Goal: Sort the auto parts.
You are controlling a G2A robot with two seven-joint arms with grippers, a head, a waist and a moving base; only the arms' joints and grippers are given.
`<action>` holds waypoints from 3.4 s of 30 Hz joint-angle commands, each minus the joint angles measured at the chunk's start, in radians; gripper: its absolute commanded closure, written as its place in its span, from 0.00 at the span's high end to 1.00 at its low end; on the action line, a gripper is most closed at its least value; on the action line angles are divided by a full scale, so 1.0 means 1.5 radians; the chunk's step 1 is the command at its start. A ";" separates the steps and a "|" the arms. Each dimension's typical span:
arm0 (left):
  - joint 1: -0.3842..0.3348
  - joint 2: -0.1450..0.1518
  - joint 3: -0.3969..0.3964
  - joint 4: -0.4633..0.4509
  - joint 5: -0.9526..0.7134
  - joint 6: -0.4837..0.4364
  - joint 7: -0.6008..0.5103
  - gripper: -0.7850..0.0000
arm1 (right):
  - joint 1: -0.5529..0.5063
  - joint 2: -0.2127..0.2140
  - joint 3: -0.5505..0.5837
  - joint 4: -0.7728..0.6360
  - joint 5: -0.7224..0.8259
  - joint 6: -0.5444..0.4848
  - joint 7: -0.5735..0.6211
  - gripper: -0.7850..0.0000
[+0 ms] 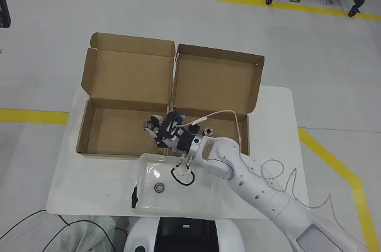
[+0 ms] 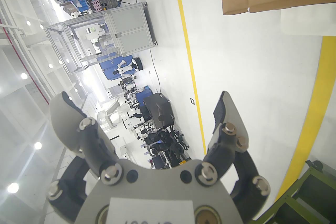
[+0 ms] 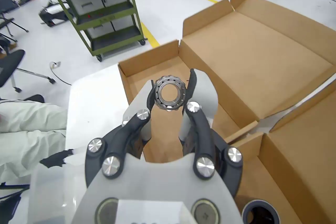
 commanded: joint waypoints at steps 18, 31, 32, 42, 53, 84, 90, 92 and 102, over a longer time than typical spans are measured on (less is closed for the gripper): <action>0.000 0.000 0.000 0.000 0.000 0.000 0.000 1.00 | 0.092 -0.114 -0.114 0.180 -0.061 0.135 0.129 0.00; 0.000 0.000 0.000 0.000 0.000 0.000 0.000 1.00 | 0.103 -0.139 -0.096 0.222 -0.057 0.103 0.163 0.28; 0.000 0.000 0.000 0.000 0.000 0.000 0.000 1.00 | 0.103 -0.140 -0.095 0.222 -0.059 0.102 0.165 0.28; 0.000 0.000 0.000 0.000 0.000 0.000 0.000 1.00 | 0.091 -0.141 -0.073 0.187 -0.083 0.072 0.170 0.40; 0.000 0.000 0.000 0.000 0.000 0.000 0.000 1.00 | 0.020 -0.101 -0.008 0.027 -0.122 -0.030 0.184 0.40; 0.000 0.000 0.000 0.000 0.000 0.000 0.000 1.00 | -0.270 0.032 0.169 -0.196 -0.349 -0.334 0.102 0.42; 0.000 0.000 0.000 0.000 0.000 0.000 0.000 1.00 | -0.275 0.036 0.151 -0.176 -0.389 -0.318 0.115 0.42; 0.000 0.000 0.000 0.000 0.000 0.000 0.000 1.00 | -0.267 0.035 0.141 -0.166 -0.395 -0.320 0.109 0.42; 0.000 0.000 0.000 0.000 0.000 0.000 0.000 1.00 | -0.223 0.026 0.086 -0.101 -0.431 -0.308 0.087 0.42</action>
